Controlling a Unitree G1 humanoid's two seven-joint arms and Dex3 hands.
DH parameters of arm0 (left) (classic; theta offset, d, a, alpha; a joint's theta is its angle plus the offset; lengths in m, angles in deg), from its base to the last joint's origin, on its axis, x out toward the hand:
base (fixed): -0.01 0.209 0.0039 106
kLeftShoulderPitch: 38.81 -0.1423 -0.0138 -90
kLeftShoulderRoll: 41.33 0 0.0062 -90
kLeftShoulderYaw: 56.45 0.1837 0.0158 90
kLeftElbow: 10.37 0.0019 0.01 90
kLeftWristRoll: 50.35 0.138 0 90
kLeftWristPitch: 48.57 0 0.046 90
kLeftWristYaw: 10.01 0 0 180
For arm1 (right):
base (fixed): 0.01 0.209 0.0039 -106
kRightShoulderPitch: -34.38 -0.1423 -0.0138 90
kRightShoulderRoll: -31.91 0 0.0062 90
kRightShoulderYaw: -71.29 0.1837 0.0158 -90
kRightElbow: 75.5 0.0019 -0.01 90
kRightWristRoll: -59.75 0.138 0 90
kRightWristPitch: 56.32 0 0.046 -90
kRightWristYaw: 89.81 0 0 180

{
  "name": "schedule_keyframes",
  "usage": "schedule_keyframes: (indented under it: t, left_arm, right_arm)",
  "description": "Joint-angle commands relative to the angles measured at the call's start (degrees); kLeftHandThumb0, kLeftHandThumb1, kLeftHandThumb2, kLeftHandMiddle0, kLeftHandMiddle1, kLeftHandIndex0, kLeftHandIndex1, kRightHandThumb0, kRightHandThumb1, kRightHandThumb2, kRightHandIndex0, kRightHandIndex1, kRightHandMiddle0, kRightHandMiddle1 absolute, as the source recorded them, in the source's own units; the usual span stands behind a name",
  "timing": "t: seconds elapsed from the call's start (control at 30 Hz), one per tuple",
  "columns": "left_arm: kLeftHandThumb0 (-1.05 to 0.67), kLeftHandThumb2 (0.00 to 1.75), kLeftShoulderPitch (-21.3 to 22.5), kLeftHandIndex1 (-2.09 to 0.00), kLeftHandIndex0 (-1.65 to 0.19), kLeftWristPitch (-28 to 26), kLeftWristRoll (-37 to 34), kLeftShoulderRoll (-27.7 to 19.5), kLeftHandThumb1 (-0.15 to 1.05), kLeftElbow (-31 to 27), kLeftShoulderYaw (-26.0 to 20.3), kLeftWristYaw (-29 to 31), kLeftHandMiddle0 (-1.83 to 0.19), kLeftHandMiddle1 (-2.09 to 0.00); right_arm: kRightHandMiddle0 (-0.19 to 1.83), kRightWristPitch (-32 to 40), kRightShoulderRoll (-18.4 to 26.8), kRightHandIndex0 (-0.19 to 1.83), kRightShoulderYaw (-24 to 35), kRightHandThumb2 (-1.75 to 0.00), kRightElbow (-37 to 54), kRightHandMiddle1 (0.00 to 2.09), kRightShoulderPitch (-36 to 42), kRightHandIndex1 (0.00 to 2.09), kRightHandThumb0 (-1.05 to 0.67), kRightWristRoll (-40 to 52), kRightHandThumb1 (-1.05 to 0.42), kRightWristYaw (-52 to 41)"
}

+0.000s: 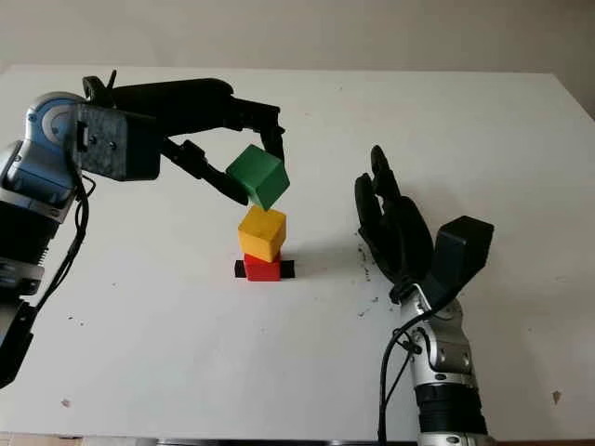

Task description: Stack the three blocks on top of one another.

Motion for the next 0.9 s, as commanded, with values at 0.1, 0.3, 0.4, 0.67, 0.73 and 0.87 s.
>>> schedule_keyframes:
  t: [0.1,0.3,0.4,0.67,0.73,0.87]
  left_arm:
    - [-0.4,0.06,2.6,-1.49,-0.33,0.2,0.1,-0.7,1.04,-0.7,0.9,3.0,-0.31,-0.03]
    - [-0.44,0.06,2.8,-1.46,-0.38,-1.4,-0.3,-1.5,1.04,-2.8,1.0,6.6,-0.32,-0.04]
    - [-0.44,0.06,2.9,-1.48,-0.37,-3.3,-0.8,-1.5,1.04,-3.5,0.7,7.9,-0.32,-0.04]
    - [-0.45,0.05,3.1,-1.51,-0.39,-6.1,-3.0,-1.0,1.03,-3.4,0.3,9.6,-0.35,-0.06]
    - [-0.45,0.05,3.1,-1.52,-0.39,-6.5,-3.2,-1.0,1.03,-3.2,0.3,9.5,-0.35,-0.06]
    - [-0.45,0.06,3.0,-1.54,-0.38,-7.1,-2.8,-0.9,1.04,-2.7,0.6,9.0,-0.33,-0.05]
  right_arm:
    - [-0.15,-0.3,0.2,-0.19,-0.1,-0.46,0.7,0.05,0.5,0.01,-0.72,-0.2,-1.05,-0.1]
    - [-0.16,-0.2,-0.1,-0.19,-0.3,-0.46,0.1,0.05,0.2,0.0,-0.73,-0.5,-1.05,0.2]
    - [-0.16,-0.1,-0.2,-0.19,-0.5,-0.47,0.1,0.05,0.2,0.0,-0.71,-0.6,-1.05,0.4]
    - [-0.17,-0.7,0.1,-0.19,-1.1,-0.47,0.2,0.05,0.4,0.0,-0.71,-1.9,-1.05,0.5]
    - [-0.16,-0.3,-0.2,-0.19,-1.0,-0.45,0.5,0.06,0.6,0.0,-0.72,-1.8,-1.05,0.7]
    - [-0.16,0.1,-0.3,-0.19,-1.1,-0.42,0.9,0.05,0.8,0.0,-0.73,-1.7,-1.05,1.0]
